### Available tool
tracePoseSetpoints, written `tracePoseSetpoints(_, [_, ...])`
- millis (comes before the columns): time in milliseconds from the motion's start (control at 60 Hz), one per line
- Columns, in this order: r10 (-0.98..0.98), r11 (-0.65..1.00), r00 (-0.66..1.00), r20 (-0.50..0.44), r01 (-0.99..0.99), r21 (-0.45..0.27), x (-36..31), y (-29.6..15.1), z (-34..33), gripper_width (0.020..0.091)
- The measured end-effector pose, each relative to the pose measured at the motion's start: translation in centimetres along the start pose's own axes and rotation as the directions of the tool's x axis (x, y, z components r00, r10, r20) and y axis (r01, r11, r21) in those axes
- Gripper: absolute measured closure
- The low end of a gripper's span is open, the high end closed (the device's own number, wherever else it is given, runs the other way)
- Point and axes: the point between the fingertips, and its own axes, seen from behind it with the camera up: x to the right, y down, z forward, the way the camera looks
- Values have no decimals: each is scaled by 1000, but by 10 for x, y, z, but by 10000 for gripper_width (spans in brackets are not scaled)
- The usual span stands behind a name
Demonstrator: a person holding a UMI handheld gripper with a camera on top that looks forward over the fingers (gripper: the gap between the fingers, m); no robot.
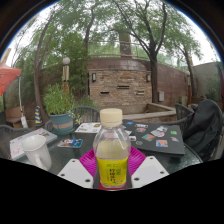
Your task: Pour water
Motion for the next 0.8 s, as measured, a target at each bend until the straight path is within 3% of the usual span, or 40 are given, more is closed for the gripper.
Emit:
tracePoseSetpoints(100, [-12, 1000, 1000, 10, 12, 2, 7, 2, -3, 686])
tracePoseSetpoints(233, [-23, 1000, 999, 24, 23, -3, -1, -3, 2, 571])
tracePoseSetpoints(283, [-6, 1000, 1000, 20, 7, -23, -5, 2, 2, 485])
tracePoseSetpoints(350, [12, 997, 1000, 15, -11, -75, 2, 14, -3, 257])
tracePoseSetpoints(367, [13, 997, 1000, 12, -12, -80, -3, 16, -4, 242])
tracePoseSetpoints(417, [4, 998, 1000, 1, -4, -68, -2, 13, -14, 275])
tracePoseSetpoints(550, [-16, 998, 1000, -4, 16, -60, -8, 8, -62, 273])
tracePoseSetpoints(800, [-57, 998, 998, -9, 58, 31, -43, -38, -241, 274])
